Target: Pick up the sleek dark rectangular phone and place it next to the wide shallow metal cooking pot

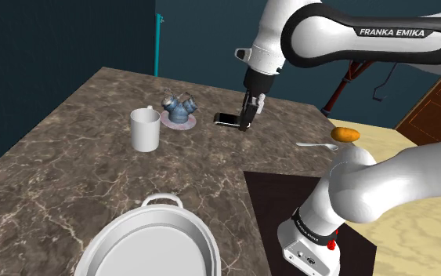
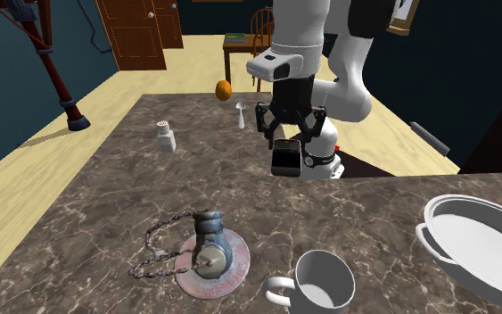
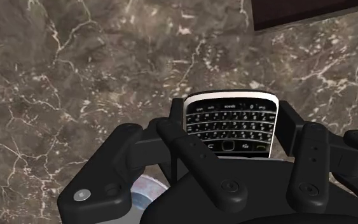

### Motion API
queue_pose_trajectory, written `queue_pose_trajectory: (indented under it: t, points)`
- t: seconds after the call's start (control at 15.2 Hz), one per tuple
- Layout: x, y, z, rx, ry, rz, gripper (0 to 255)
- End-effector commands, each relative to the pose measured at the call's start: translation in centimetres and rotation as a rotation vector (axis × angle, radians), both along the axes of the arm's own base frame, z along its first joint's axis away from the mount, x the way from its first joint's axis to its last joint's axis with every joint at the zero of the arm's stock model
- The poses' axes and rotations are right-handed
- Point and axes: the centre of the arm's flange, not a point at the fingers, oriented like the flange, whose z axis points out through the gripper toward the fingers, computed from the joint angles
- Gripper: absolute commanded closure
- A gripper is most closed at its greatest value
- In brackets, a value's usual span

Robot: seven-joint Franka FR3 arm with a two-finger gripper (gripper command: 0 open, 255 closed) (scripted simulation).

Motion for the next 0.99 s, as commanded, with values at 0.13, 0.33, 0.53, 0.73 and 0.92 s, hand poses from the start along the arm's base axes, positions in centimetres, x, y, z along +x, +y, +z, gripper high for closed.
queue_pose_trajectory:
  t: [0.13, 0.33, 0.53, 0.73, 0.92]
  points:
    - [0.3, 5.5, 0.2, 0.001, 0.0, -0.001, 255]
    - [0.4, 9.5, 0.2, 0.001, 0.0, -0.001, 255]
    - [0.5, 13.4, 0.2, 0.001, 0.0, -0.001, 255]
    - [0.6, 17.4, 0.2, 0.001, 0.0, -0.001, 255]
    - [0.8, 21.3, 0.2, 0.001, 0.0, -0.001, 255]
